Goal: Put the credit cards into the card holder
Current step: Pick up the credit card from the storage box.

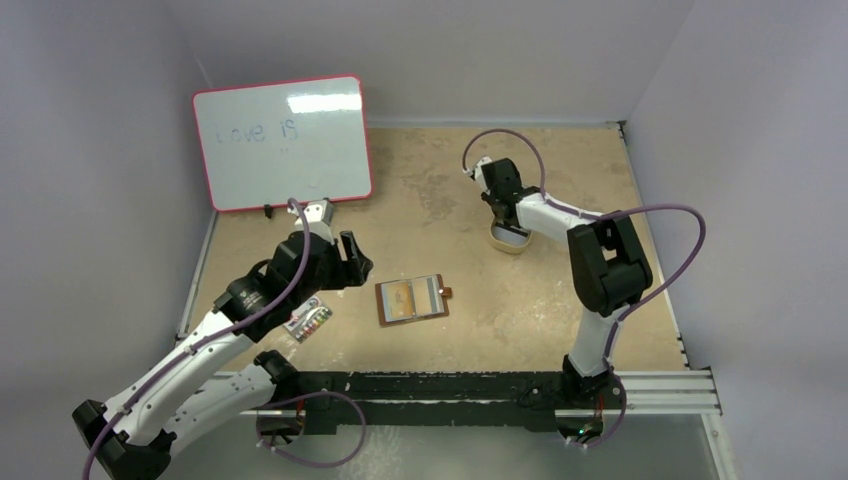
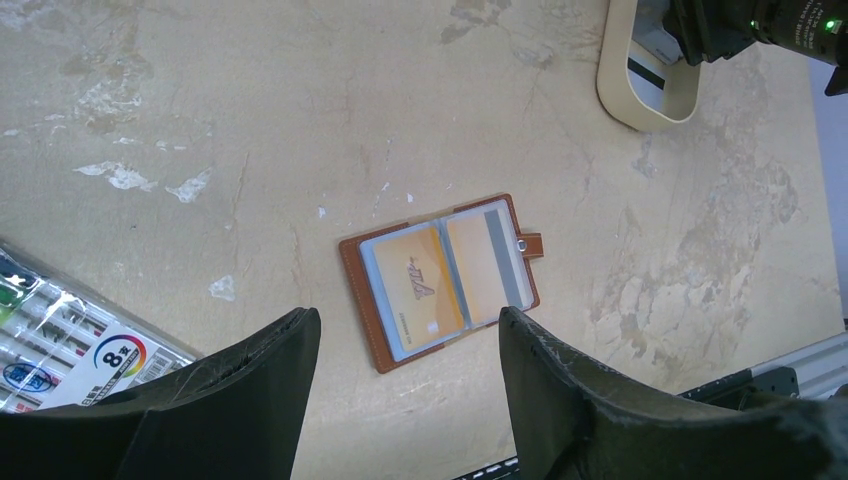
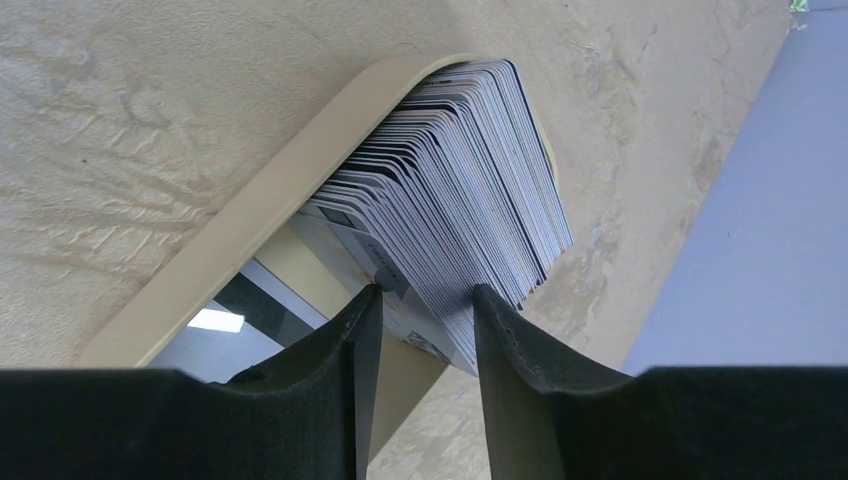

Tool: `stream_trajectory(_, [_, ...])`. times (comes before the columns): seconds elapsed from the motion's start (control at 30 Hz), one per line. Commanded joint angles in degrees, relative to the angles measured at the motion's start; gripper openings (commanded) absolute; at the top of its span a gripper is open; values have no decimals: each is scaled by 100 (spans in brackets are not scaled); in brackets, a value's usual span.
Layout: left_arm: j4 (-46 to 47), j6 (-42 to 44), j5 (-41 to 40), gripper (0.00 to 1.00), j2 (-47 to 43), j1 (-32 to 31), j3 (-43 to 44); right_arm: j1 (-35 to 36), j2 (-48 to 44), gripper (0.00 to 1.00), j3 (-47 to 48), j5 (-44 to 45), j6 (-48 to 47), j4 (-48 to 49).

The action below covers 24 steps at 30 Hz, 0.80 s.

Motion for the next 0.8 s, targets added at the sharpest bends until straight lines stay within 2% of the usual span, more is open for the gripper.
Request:
stream_trajectory(0.0, [155,87,-85,65,-123,11,25,-51,-38,39,228,457,110,211])
stream_trajectory(0.5, [178,95,-50,66,-150,11,12,-51,-219,22,224,491,311,196])
stream_trajectory(0.63, [179,109,-50,66,-132,14,9,-49,-165,20,454,458,603,-258])
stream_trajectory(0.77, [174,96,-74,66,-136,11,10,-41,-165,13,694,253,898,-832])
